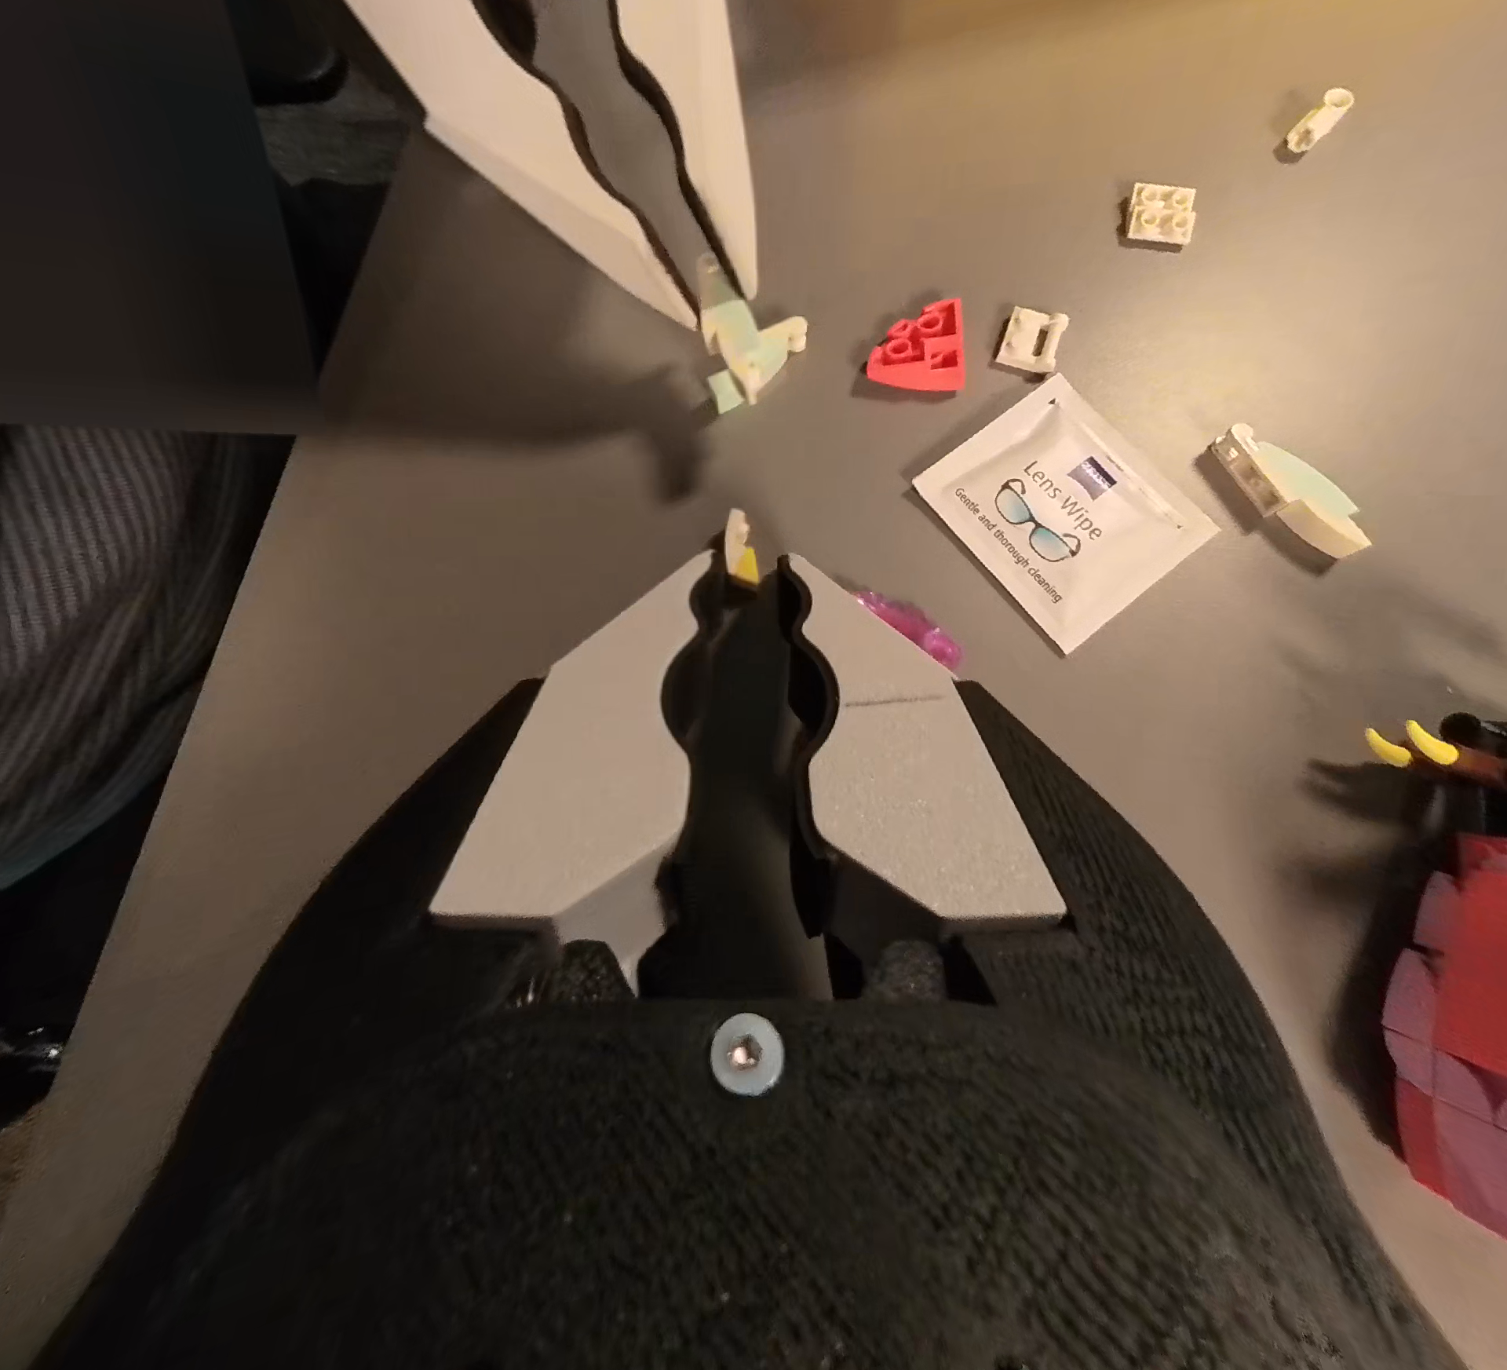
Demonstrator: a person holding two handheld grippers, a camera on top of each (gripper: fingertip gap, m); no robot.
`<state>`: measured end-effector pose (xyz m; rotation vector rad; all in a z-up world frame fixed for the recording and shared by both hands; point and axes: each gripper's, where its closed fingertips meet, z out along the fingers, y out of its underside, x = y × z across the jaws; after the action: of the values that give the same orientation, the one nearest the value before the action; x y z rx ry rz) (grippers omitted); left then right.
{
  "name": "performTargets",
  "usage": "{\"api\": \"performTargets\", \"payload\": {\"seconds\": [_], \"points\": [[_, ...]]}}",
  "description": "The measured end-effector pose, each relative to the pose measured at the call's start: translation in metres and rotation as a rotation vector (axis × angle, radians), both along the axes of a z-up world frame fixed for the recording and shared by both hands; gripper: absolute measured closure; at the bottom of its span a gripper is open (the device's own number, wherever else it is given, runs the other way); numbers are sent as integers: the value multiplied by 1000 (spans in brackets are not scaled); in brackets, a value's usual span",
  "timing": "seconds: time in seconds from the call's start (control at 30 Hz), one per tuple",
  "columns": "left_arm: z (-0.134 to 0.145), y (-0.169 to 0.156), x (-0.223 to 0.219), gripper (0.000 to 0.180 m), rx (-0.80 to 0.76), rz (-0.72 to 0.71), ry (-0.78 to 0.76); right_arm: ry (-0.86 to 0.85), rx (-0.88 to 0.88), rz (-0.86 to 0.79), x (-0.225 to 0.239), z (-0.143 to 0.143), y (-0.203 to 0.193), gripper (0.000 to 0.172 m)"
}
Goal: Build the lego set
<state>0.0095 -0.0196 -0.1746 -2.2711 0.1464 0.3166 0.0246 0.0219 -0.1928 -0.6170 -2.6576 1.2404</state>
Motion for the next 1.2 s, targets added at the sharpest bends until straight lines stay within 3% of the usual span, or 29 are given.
{"api": "performTargets", "payload": {"seconds": [0.67, 0.83, 1.2], "points": [[-13, 3, 25, 172, -73, -76, -67, 38, 19, 177, 25, -1, -3, 166], [-18, 2, 31, 172, -105, -90, -75, 16, -5, 165, 24, 0, -4, 146], [-20, 2, 33, 168, -93, -73, -135, 3, -13, 159, 24, 0, -4, 149]]}}
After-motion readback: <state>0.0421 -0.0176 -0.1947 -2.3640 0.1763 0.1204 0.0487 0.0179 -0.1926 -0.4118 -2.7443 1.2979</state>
